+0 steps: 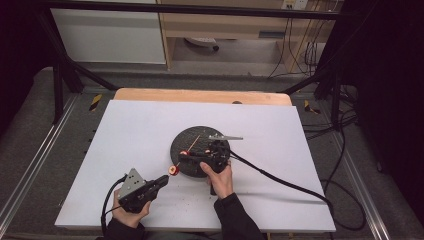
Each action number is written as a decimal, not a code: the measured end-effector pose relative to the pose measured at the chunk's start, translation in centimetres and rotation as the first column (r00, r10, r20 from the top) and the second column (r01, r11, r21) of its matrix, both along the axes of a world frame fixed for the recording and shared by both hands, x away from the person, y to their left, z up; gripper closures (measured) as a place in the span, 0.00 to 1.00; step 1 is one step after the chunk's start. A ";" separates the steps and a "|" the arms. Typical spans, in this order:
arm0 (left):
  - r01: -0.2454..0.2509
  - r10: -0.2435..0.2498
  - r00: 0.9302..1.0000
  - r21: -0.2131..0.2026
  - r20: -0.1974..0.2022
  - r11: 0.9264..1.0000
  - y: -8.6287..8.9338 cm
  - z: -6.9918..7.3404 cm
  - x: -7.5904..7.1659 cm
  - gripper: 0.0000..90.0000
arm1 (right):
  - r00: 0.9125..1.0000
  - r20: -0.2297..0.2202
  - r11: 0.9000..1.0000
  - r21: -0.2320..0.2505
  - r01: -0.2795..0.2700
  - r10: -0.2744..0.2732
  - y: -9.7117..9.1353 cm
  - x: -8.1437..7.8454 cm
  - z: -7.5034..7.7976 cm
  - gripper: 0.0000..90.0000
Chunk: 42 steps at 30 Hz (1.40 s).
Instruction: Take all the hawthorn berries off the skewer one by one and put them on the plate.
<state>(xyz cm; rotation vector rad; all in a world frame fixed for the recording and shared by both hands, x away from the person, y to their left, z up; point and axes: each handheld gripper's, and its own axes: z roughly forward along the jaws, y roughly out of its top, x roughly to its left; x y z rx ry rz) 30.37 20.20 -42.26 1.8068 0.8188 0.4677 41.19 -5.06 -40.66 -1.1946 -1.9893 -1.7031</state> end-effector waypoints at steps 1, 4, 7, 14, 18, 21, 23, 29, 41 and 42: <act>0.000 0.000 1.000 0.000 0.001 1.000 0.0 0.0 0.0 0.98 | 1.000 -0.001 1.000 0.001 -0.006 0.006 0.0 0.0 -0.1 0.72; 0.002 -0.002 1.000 0.002 -0.002 1.000 0.0 0.0 0.0 0.98 | 1.000 -0.015 1.000 0.006 -0.015 0.015 0.0 0.1 -0.2 0.75; 0.002 -0.002 1.000 -0.001 0.004 1.000 -0.1 0.1 0.0 0.98 | 1.000 -0.022 1.000 0.012 -0.016 0.017 -0.1 0.1 0.0 0.75; -0.003 0.003 1.000 -0.001 0.014 1.000 0.0 0.2 0.0 0.98 | 1.000 -0.024 1.000 0.016 0.006 -0.006 -0.2 0.3 0.2 0.75; -0.011 0.010 1.000 0.005 0.017 1.000 0.0 0.1 -0.1 0.99 | 0.999 -0.026 0.999 0.024 0.021 -0.021 0.0 0.2 0.0 0.73; -0.012 0.012 1.000 0.010 0.016 1.000 -0.1 0.1 -0.1 0.99 | 0.999 -0.011 0.999 0.016 0.041 -0.041 0.0 0.1 0.0 0.72; -0.016 0.016 1.000 0.012 0.022 1.000 0.0 0.2 -0.2 0.99 | 0.998 -0.009 0.998 0.031 0.056 -0.056 0.0 0.0 0.1 0.73; -0.019 0.019 0.999 0.007 0.029 1.000 -0.1 0.3 -0.3 0.99 | 0.997 -0.032 0.996 0.053 0.068 -0.067 -0.1 0.1 0.3 0.75; -0.021 0.021 0.999 -0.006 0.039 1.000 0.2 0.5 -0.3 0.99 | 0.992 0.005 0.990 0.059 0.127 -0.128 -1.2 1.4 1.9 0.74; -0.021 0.022 0.999 -0.008 0.040 1.000 0.2 0.5 -0.3 0.99 | 0.991 0.007 0.989 0.060 0.133 -0.133 -1.3 1.5 2.0 0.74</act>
